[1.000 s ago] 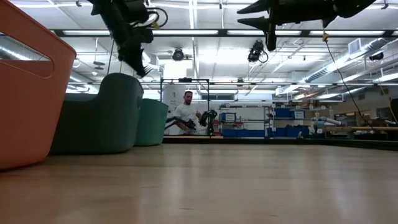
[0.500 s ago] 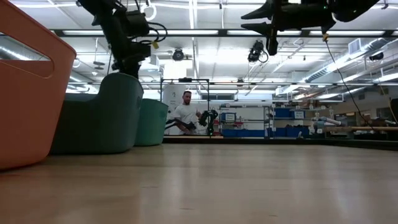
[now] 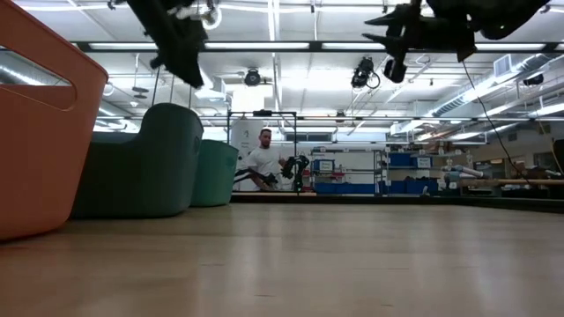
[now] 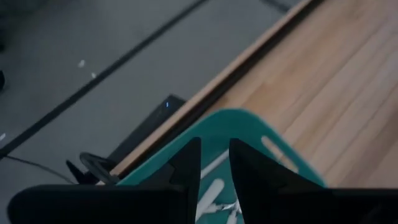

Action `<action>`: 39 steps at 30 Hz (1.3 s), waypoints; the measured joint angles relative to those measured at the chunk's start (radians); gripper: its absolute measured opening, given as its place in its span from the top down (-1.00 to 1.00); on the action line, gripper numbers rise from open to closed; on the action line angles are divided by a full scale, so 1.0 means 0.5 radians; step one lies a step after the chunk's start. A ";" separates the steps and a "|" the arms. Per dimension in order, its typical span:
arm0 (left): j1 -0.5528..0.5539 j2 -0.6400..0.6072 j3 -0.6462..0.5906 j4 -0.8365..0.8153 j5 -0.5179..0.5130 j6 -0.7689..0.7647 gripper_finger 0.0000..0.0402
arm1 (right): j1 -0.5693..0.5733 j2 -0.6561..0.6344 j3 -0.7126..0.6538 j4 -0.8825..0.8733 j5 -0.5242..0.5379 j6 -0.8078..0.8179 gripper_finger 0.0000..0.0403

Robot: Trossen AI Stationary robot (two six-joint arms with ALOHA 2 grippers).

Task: Sort silverware by color (type)
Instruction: Return to home Position

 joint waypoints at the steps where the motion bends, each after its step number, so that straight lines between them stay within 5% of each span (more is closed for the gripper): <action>1: 0.000 -0.055 0.000 -0.001 0.002 -0.020 0.53 | -0.035 -0.009 0.000 0.003 -0.095 0.004 0.53; 6: 0.000 -0.374 0.000 0.001 0.057 -0.101 0.53 | -0.134 -0.139 0.000 0.032 -0.271 -0.111 0.53; 17: 0.000 -1.025 -0.066 0.052 0.058 -0.211 0.53 | -0.383 -0.606 -0.196 -0.004 0.123 -0.246 0.53; 29: 0.000 -1.850 -0.993 0.506 0.057 -0.359 0.53 | -0.379 -1.013 -0.583 0.001 0.444 -0.431 0.53; 33: 0.000 -1.998 -1.260 0.578 0.193 -0.369 0.53 | -0.380 -1.060 -0.758 0.044 0.539 -0.484 0.53; 39: -0.002 -2.070 -1.525 0.689 0.281 -0.454 0.53 | -0.378 -1.087 -1.039 0.423 0.408 -0.436 0.53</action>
